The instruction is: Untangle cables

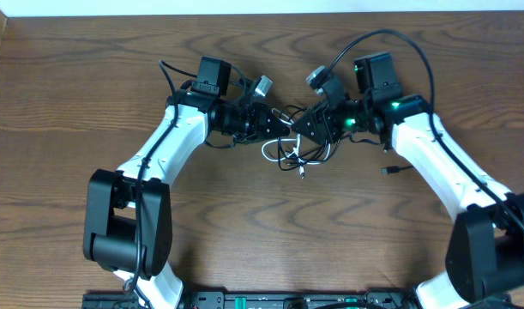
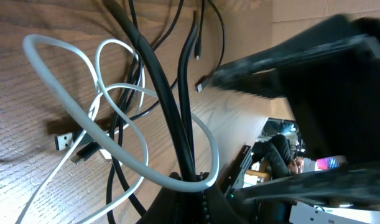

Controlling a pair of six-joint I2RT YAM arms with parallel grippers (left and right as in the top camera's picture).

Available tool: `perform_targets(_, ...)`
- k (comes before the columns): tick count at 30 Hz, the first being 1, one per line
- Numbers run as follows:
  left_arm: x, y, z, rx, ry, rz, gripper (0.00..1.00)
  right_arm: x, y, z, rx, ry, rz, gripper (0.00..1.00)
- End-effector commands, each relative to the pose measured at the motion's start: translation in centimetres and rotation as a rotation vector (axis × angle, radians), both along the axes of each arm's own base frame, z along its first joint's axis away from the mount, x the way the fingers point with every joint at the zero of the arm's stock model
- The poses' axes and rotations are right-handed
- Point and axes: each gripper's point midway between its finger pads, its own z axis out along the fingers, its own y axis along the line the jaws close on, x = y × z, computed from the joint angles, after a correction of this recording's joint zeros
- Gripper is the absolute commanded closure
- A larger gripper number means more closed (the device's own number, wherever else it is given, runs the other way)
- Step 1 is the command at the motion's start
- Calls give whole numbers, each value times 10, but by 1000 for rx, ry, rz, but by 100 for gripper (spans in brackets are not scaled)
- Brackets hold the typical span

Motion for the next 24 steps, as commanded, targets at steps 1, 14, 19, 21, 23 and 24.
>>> perform_targets(1,-3,0,12,-35,-27,-18,92,-5,9,-11,-6,4,64,41)
perform_targets(14,-3,0,12,-35,-27,-18,92,14,22,-43,-12,-29,77,65)
perform_targets(19,-2,1,10,-21,-30,-11,92,21,20,-35,10,-20,28,99)
perform_targets(21,2,5,3,23,-40,8,92,24,14,-26,28,14,-28,99)
perform_targets(23,6,11,-6,84,-47,33,92,27,5,-12,45,21,-72,99)
perform_targets(24,8,13,-9,109,-53,44,92,27,1,-6,49,17,-84,99)
